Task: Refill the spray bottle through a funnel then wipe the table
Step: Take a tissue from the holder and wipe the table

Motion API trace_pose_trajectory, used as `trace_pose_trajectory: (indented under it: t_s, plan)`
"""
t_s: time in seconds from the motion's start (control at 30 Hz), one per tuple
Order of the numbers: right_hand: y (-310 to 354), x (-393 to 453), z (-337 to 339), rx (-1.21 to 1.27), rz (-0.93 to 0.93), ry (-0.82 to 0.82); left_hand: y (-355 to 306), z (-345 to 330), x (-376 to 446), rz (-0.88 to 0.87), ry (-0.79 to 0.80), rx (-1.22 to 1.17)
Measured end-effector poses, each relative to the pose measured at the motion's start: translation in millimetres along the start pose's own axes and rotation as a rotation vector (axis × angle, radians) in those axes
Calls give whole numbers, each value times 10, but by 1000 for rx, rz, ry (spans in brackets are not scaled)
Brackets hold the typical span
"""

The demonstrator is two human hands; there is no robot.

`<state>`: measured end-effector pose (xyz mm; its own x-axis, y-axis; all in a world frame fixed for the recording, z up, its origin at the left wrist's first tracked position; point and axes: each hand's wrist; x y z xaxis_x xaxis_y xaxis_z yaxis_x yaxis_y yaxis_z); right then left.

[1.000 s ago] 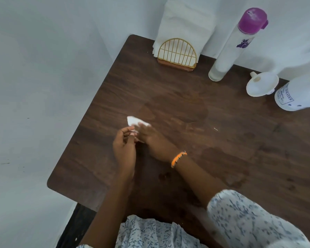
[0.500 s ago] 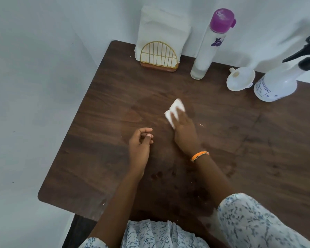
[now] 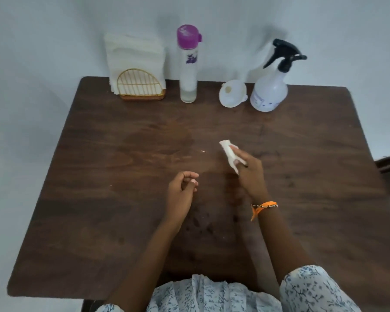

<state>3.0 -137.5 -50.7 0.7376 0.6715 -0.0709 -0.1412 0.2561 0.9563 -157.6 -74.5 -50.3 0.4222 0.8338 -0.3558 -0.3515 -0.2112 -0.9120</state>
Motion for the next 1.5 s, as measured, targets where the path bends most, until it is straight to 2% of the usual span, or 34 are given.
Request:
trace_pose_trajectory:
  t_s: [0.2,0.33,0.43,0.5,0.73,0.87,1.03,1.13,1.2,1.3,1.4,1.5]
  plan:
    - [-337,-96,867,-19,-131,-338,-167,-666,-66,-47,228,70]
    - [-531,-257,1195,-198,-160,-490,-204,-951,-80,-48,303,141]
    - [-754,-345,1127,-460,-283,-429,-144,-1079,-37,-36,329,202]
    - [-853,-332,988,-605,-249,-309,-115,-1121,-16,-28,321,229]
    - [-697,307,639,-660,-147,-116,-47,-1024,57,-5,153,242]
    - [-651,518,354,-626,47,59,-38,-929,95,-1,73,234]
    - [-743,156,217,-632,309,289,-8,-916,110,11,51,222]
    - [-873,36,545,-643,379,226,-45,-953,148,6,73,219]
    - [-956,111,824,-646,308,73,-74,-978,162,2,93,224]
    - [-980,402,1047,-674,104,-133,-102,-1001,153,1,116,218]
    - [-805,774,861,-739,-18,-147,-100,-992,149,-2,114,217]
    - [-658,1006,455,-740,57,-52,-77,-933,171,-13,81,205]
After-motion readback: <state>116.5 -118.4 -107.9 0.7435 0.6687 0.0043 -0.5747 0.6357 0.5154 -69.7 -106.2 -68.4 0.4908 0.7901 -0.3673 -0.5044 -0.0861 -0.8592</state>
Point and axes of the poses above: each hand's wrist, its own x-axis towards the middle knuckle, its own z-axis out of the back of the hand, y = z × x, and after that the axes turned 4 degrees about x, right-handed
